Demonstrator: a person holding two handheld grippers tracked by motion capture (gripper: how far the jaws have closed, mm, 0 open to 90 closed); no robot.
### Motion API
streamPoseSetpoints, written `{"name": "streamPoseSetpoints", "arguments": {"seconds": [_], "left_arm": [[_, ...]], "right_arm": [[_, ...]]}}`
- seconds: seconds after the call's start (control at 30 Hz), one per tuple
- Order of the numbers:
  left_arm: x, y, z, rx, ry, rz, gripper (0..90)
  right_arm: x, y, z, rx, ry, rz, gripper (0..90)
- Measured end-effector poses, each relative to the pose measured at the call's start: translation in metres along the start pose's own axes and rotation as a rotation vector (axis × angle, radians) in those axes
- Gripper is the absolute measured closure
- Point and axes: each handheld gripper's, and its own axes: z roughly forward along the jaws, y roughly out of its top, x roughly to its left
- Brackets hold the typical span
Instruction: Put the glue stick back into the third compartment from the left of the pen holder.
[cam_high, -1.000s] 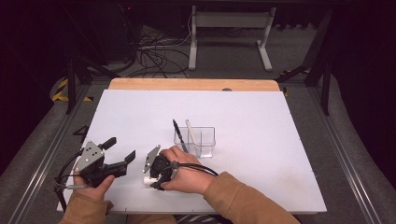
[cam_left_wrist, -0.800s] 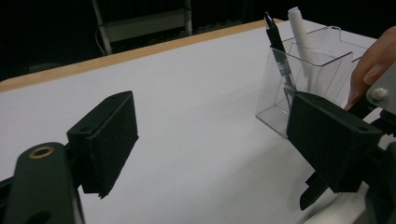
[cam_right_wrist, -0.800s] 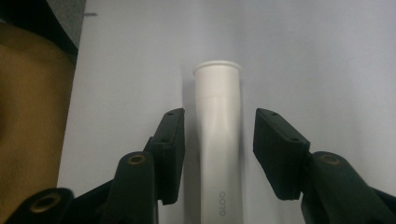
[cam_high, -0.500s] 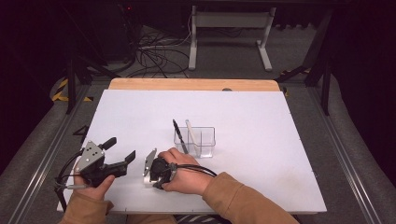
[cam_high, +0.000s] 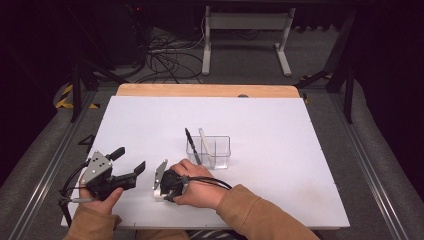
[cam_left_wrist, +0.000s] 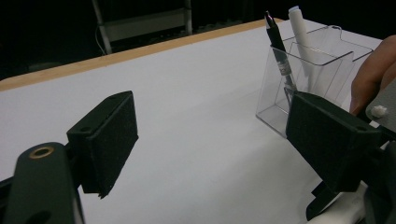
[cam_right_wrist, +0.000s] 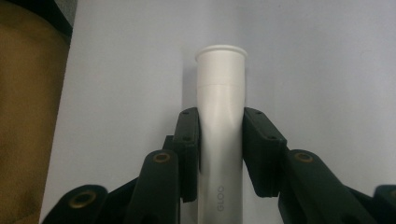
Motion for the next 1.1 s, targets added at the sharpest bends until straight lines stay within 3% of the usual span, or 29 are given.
{"name": "streamPoseSetpoints", "arguments": {"seconds": [0.27,0.67,0.97,1.1], "left_arm": [[0.0,0.0,0.0,-0.002,0.0,-0.001,17.6],[0.0,0.001,-0.001,-0.007,0.001,-0.003,17.7],[0.001,0.001,-0.002,-0.01,0.004,-0.001,17.7],[0.001,0.001,-0.002,-0.01,0.004,-0.003,17.7]], "right_arm": [[0.001,0.0,-0.001,-0.011,0.0,0.015,68.9],[0.005,-0.001,-0.024,-0.078,-0.041,0.007,69.5],[0.008,-0.002,-0.035,-0.109,-0.028,0.048,69.7],[0.008,-0.003,-0.043,-0.145,-0.047,0.052,69.6]]}}
